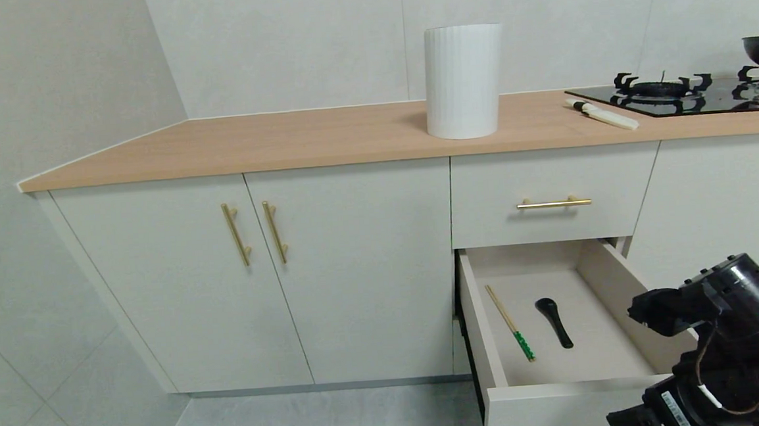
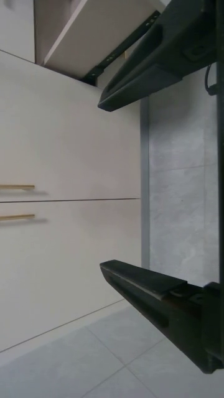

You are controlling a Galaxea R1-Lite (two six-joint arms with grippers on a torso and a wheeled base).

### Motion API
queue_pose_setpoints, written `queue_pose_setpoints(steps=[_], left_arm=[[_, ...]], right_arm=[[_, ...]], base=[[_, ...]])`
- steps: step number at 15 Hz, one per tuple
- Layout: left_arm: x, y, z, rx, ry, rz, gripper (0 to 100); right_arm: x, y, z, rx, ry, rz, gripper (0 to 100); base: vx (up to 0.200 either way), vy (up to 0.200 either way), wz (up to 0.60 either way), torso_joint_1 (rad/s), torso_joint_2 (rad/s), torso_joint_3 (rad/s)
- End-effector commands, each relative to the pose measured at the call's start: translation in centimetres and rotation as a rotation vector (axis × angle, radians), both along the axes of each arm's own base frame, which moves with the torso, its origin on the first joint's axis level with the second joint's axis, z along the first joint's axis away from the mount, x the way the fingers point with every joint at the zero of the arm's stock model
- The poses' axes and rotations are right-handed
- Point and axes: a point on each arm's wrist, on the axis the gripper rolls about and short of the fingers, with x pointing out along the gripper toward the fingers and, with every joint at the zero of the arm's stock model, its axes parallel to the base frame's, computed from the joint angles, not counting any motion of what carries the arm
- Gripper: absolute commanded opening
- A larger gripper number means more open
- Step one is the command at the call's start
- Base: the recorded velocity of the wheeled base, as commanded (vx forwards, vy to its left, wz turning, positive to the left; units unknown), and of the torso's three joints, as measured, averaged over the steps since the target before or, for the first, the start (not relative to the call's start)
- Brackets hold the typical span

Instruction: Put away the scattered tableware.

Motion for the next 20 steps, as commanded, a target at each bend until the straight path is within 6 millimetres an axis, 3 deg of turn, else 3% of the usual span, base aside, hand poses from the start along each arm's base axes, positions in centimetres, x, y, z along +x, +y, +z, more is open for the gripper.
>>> queue_pose_setpoints(steps=[1,5,20], left_arm=[[0.0,0.0,0.0,0.000,0.001,0.001,100],[0.0,0.0,0.0,0.000,0.001,0.001,100],[0.0,0.0,0.0,0.000,0.001,0.001,100]], right_arm=[[0.5,0.4,-1.4,-0.025,0.073,0.027,100],[2.2,1.0,-4.5,-0.086,0.180,0.010,100],[7.0,1.4,-5.6,-0.011,-0.083,-0.235,100]], base=[[0.000,0.000,0.00,0.000,0.00,0.000],[0.000,0.000,0.00,0.000,0.00,0.000],[0.000,0.000,0.00,0.000,0.00,0.000]])
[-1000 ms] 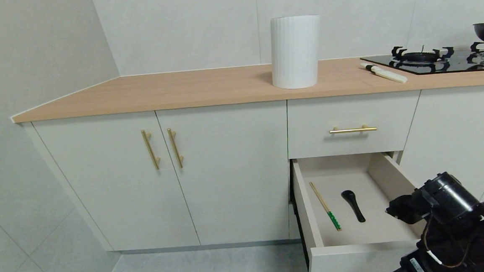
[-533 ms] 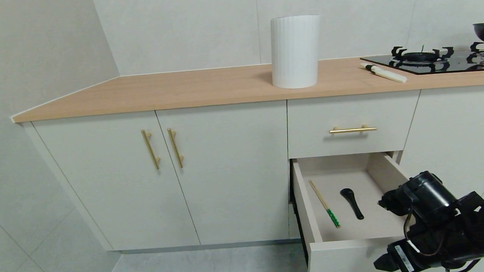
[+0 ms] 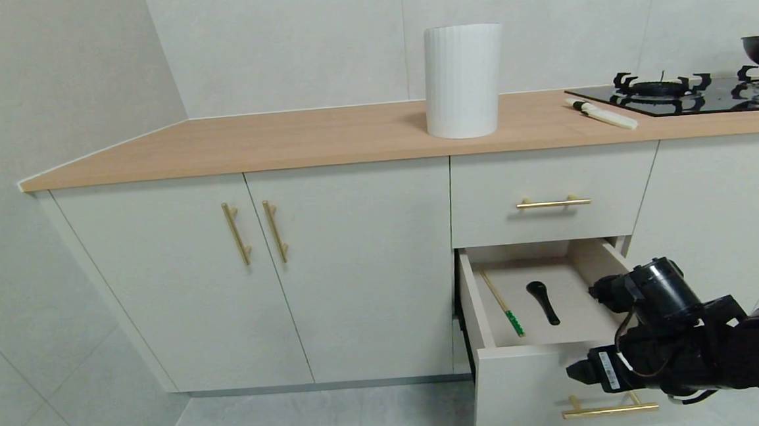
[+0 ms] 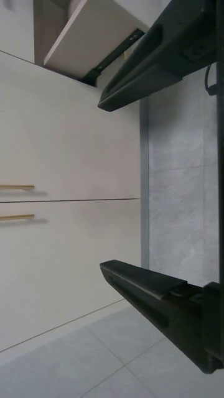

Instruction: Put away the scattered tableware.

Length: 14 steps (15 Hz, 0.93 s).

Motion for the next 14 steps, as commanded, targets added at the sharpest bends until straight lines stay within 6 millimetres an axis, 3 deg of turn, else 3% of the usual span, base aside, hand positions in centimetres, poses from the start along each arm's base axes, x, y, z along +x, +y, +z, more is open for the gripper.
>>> queue_pose_setpoints(steps=[1,5,10,14], left_arm=[[0.0,0.0,0.0,0.000,0.000,0.000,100],[0.0,0.0,0.0,0.000,0.001,0.000,100],[0.0,0.0,0.0,0.000,0.000,0.000,100],[0.0,0.0,0.0,0.000,0.000,0.000,100]], right_arm=[[1.1,0.4,-1.2,-0.014,-0.019,-0.016,100],[4.7,1.1,-3.1,-0.001,-0.105,-0.028,100],[8.9,0.7,-3.8,0.019,-0.166,-0.088,100],[11.6,0.6,-6.4,0.072,-0.343,-0.115,100]], base=[[0.000,0.000,0.00,0.000,0.00,0.000],[0.000,0.000,0.00,0.000,0.00,0.000],[0.000,0.000,0.00,0.000,0.00,0.000],[0.000,0.000,0.00,0.000,0.00,0.000]])
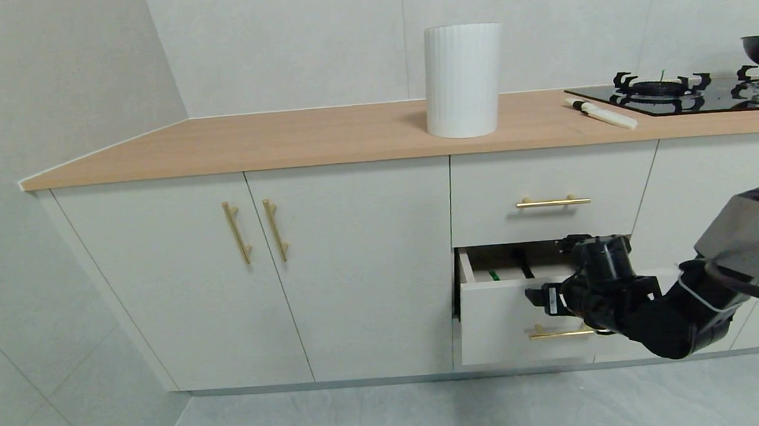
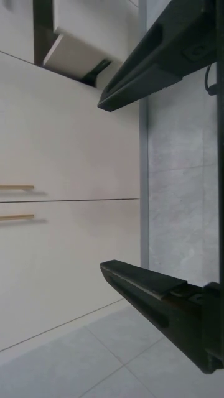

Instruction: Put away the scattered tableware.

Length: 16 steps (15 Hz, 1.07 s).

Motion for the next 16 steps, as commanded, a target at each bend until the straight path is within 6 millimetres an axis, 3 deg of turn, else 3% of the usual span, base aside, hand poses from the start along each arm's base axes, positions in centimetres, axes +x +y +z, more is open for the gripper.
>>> queue_pose_setpoints(steps=[1,7,16], left_arm=[[0.0,0.0,0.0,0.000,0.002,0.000,100],[0.0,0.0,0.0,0.000,0.002,0.000,100],[0.0,0.0,0.0,0.000,0.000,0.000,100]], right_arm=[[0.6,0.0,-2.9,-0.013,0.023,-0.010,100],[4.1,-0.7,-5.1,0.024,-0.112,-0.119,100],[8.4,-2.1,-6.1,0.108,-0.221,-0.289,100]], base=[[0.000,0.000,0.00,0.000,0.00,0.000],[0.000,0.000,0.00,0.000,0.00,0.000],[0.000,0.000,0.00,0.000,0.00,0.000]])
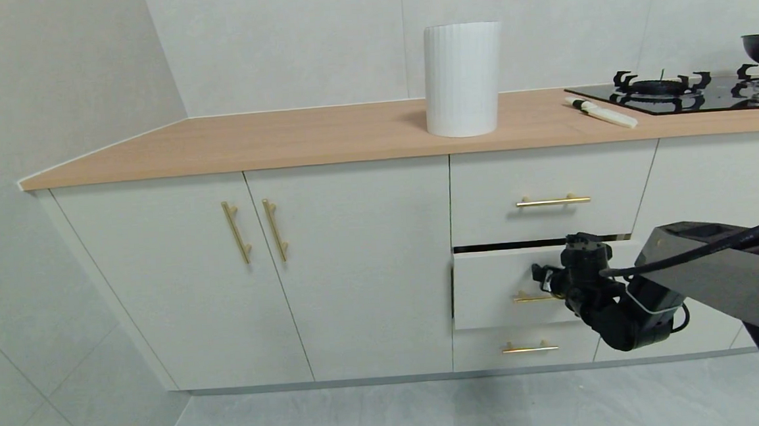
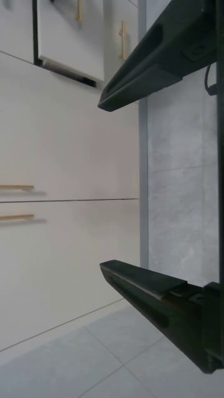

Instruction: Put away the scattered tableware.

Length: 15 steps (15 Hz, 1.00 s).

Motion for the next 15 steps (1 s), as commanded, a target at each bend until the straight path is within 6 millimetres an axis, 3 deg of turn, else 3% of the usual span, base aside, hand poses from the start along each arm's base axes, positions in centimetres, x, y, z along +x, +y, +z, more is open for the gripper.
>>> queue_pose_setpoints(steps=[1,9,13,15], left_arm=[[0.0,0.0,0.0,0.000,-0.001,0.000,100],[0.0,0.0,0.0,0.000,-0.001,0.000,100],[0.0,0.0,0.0,0.000,-0.001,0.000,100],[0.0,0.0,0.0,0.000,0.001,0.000,100]], right_arm=[[1.1,-0.3,-0.7,0.010,-0.020,-0.033,100],[4.5,-2.2,-1.3,0.031,-0.124,-0.170,100],[4.3,-2.5,-0.7,0.039,-0.129,-0.178,100],[2.6,-2.3,0.8,0.035,-0.101,-0.165,100]], base=[[0.000,0.000,0.00,0.000,0.00,0.000],[0.000,0.000,0.00,0.000,0.00,0.000],[0.000,0.000,0.00,0.000,0.00,0.000],[0.000,0.000,0.00,0.000,0.00,0.000]])
